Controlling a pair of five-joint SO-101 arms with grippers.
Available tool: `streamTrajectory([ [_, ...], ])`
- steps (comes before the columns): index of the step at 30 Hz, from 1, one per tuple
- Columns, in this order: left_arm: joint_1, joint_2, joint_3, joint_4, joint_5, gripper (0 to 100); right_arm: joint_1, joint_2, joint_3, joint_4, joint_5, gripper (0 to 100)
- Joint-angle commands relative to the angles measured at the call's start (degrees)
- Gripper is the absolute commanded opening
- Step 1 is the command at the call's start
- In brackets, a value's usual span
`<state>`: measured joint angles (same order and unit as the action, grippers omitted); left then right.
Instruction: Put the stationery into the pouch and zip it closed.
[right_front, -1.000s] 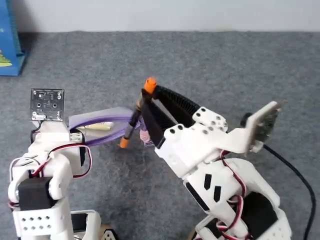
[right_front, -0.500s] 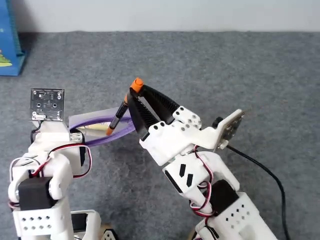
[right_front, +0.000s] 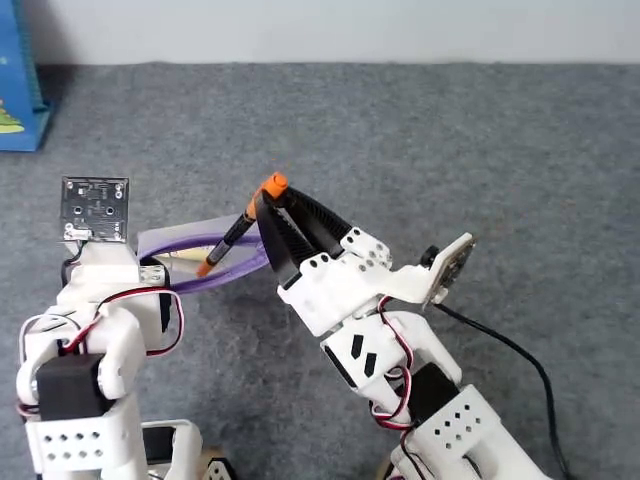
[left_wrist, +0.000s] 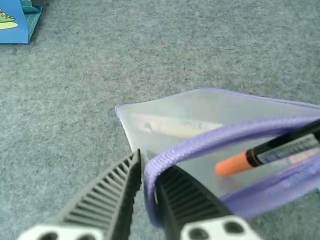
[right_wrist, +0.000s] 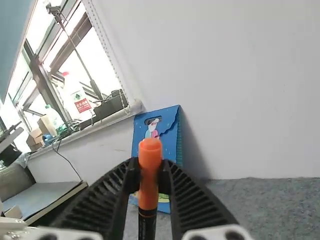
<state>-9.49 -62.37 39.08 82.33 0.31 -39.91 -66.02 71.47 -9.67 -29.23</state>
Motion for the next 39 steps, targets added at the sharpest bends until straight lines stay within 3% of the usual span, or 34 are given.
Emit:
streamTrajectory([
  [1,0.0,0.3,-0.3,-0.5,0.4,1,-0.7,-0.6,0.4,-1.1,3.0,2.4],
  [4,0.0,0.3,-0.3,-0.5,0.4,1,-3.5,-0.7,1.2,2.4,8.1,13.1],
  [8,0.0,0.3,-0.3,-0.5,0.4,1,-7.5,-1.2,-1.9,13.3,9.1,25.6],
  [14,0.0,0.3,-0.3,-0.5,0.4,1,-5.7,-1.2,-12.2,27.4,11.2,25.8],
  [21,0.0,0.3,-0.2,-0.5,0.4,1,1.5,-0.6,-24.3,53.1,14.2,25.8],
  [27,0.0,0.3,-0.2,-0.5,0.4,1,6.6,-0.6,-24.7,71.6,17.1,21.1],
  [31,0.0,0.3,-0.2,-0.5,0.4,1,11.0,0.3,-24.1,74.9,21.3,12.5],
  [39,0.0,0.3,-0.2,-0.4,0.4,1,11.7,21.2,-22.2,71.9,22.7,11.6],
])
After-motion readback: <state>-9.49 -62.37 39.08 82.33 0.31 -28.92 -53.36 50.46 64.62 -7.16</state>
